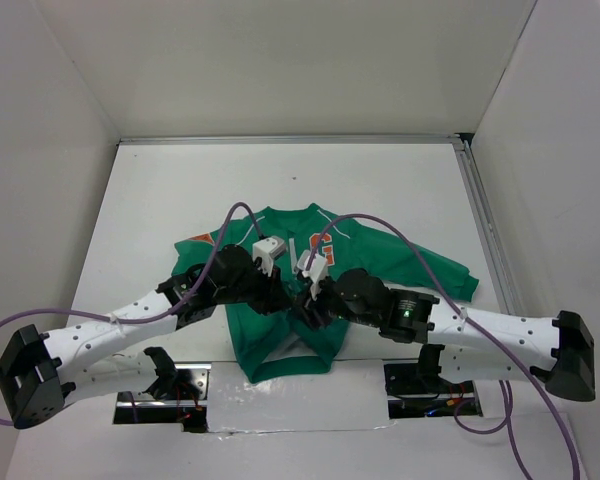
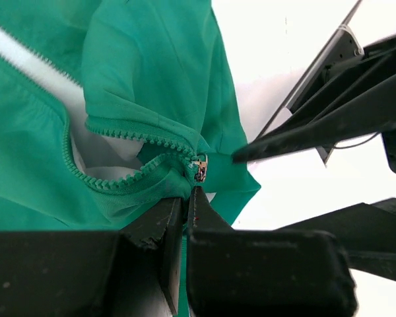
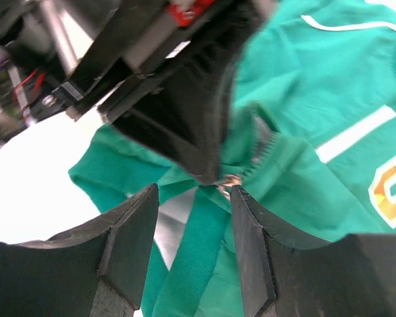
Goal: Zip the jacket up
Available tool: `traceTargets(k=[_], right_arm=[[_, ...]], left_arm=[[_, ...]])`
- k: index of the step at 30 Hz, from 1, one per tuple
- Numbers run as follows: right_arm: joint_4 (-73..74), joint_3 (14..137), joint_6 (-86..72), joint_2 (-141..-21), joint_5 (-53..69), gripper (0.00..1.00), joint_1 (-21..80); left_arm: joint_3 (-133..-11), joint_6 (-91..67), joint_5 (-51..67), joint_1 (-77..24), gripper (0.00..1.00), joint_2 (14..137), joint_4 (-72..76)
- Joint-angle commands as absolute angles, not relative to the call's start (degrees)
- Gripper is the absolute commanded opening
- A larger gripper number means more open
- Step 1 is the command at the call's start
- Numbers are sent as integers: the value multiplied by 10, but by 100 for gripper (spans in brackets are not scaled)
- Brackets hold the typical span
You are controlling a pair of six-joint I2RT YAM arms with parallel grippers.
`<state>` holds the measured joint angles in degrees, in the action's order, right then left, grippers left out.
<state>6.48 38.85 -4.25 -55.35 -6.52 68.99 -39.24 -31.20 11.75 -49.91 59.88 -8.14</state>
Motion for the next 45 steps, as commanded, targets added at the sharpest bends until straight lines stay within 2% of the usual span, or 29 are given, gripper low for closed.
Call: traceTargets(k=[1, 4, 19, 28, 29, 33, 36, 40, 45], right_arm=[[48, 398, 15, -548, 68, 55, 665], [62, 401, 31, -555, 123, 55, 637], [54, 388, 43, -592, 75, 57, 608], [48, 372, 15, -577, 73, 48, 609], [45, 365, 5, -573, 74, 45, 609], [28, 360, 1, -576, 67, 43, 611], [35, 369, -25, -580, 9, 44, 614], [40, 355, -35, -535, -26, 52, 614], [33, 354, -38, -477, 63, 58, 612]], left_arm=[[-390, -274, 143, -501, 0, 591, -23], [-392, -272, 138, -501, 0, 589, -31], [-383, -259, 164, -501, 0, 555, -30], [-397, -286, 120, -501, 0, 558, -54], [-400, -289, 114, -501, 0, 559, -56], [-403, -295, 118, -501, 0, 558, -60], [-410, -300, 112, -501, 0, 562, -68], [-411, -307, 105, -501, 0, 567, -75], [-415, -309, 120, -501, 0, 573, -71]])
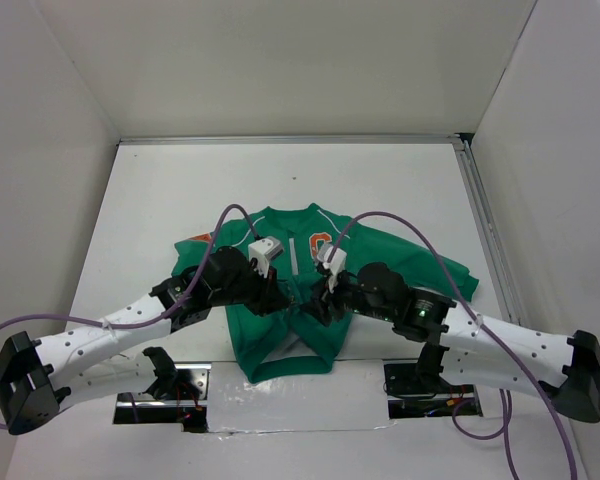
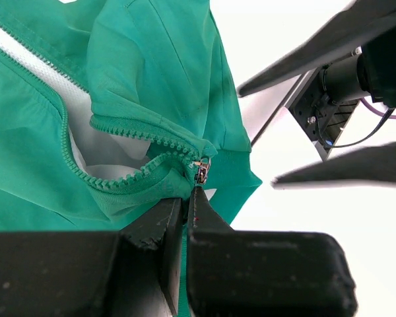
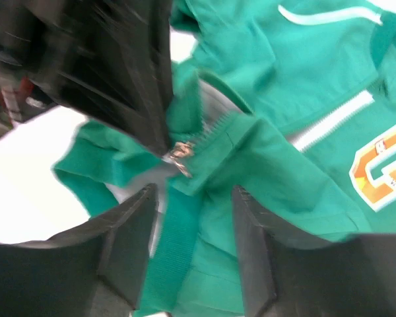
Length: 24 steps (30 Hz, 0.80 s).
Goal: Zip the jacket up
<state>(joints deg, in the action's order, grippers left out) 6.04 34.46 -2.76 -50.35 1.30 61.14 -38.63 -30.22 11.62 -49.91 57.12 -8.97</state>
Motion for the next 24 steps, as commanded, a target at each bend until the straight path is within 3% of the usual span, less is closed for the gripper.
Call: traceTargets(k=[1, 3, 4, 7, 24], right_arm=[[33, 354, -38, -477, 81, 61, 612], [54, 381, -47, -498, 109, 68, 608], [63, 390, -47, -510, 128, 80, 607], [87, 414, -43, -559, 148, 100, 607], [55, 415, -36, -582, 248, 100, 584]], left_arm=[[-417, -310, 120, -501, 0, 573, -75], [-421, -312, 119, -501, 0, 575, -80], [-423, -314, 118, -501, 0, 575, -83], [-424, -316, 117, -501, 0, 568, -83], [-429, -321, 115, -501, 0, 569, -93]])
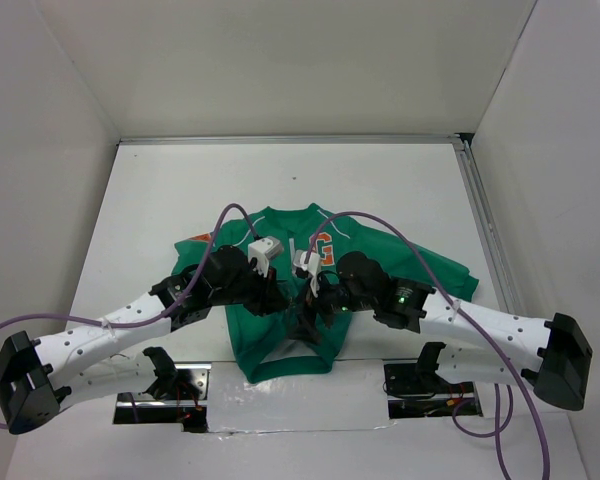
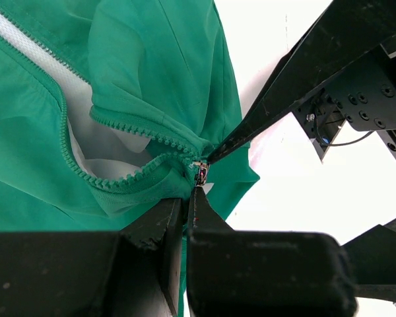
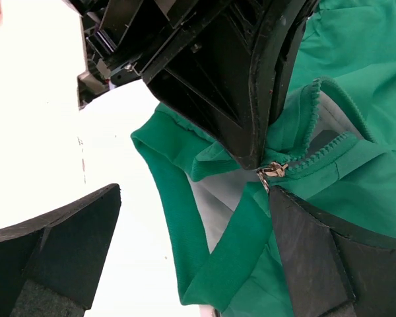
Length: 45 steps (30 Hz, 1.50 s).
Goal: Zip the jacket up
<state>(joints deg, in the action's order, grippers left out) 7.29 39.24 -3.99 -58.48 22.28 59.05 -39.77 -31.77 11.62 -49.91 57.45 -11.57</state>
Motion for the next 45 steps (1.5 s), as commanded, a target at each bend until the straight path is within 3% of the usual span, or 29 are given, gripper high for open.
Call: traceTargets(k=[1, 14, 16, 20, 35, 42, 45], right_arm=[[54, 415, -38, -579, 246, 100, 584], [33, 403, -34, -588, 213, 100, 576], [33, 401, -35, -591, 216, 98, 572], [42, 396, -36, -593, 226, 82, 570], [36, 379, -50, -602, 220, 78, 570], [13, 379, -63, -609, 185, 68, 570], [4, 374, -73, -604, 178, 59, 570]], left_arm=[[-430, -322, 115, -501, 0, 570, -93], [-425, -316, 133, -501, 0, 561, -86], [-425, -317, 131, -501, 0, 561, -87], [-426, -318, 124, -501, 0, 562, -89], [-435, -318, 124, -501, 0, 565, -88], [-432, -314, 131, -501, 0, 561, -85], [-432, -312, 135, -501, 0, 562, -83]])
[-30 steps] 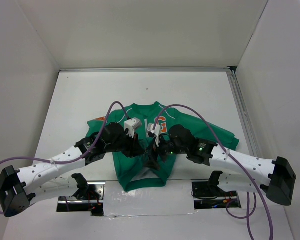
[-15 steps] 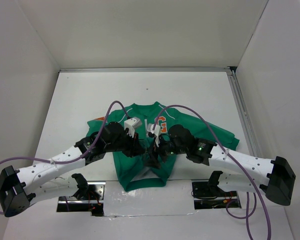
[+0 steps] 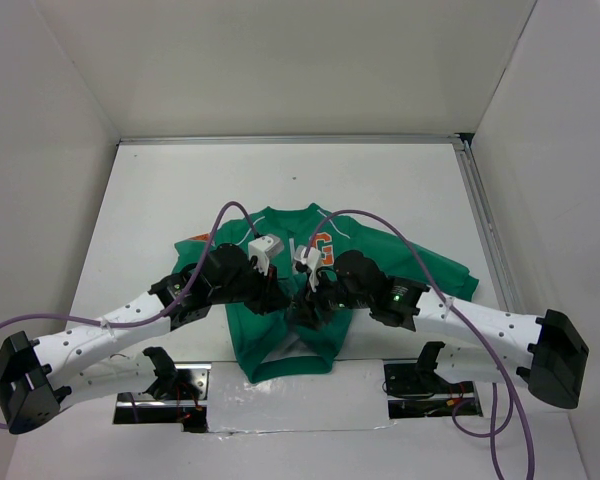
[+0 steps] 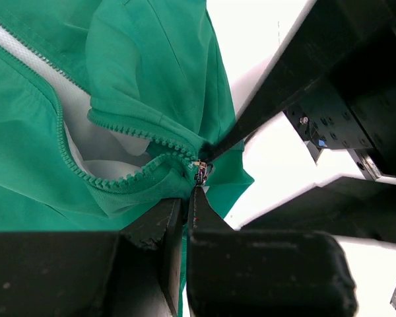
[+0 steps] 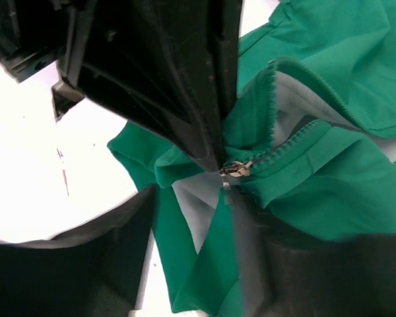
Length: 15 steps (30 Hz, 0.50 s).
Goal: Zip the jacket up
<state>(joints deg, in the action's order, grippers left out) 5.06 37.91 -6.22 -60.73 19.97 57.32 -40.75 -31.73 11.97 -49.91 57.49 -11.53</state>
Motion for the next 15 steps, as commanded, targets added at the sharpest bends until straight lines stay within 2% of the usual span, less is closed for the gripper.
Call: traceTargets(k=[1, 10, 15], right_arm=[[4, 372, -75, -603, 177, 51, 571], [-24, 381, -80, -627, 168, 32, 570], [-25, 378, -83, -624, 157, 29, 570]], left_arm=[[-432, -313, 137, -501, 0, 562, -83], [-431, -313, 138, -501, 0, 562, -81], [-427, -314, 141, -501, 0, 555, -79]])
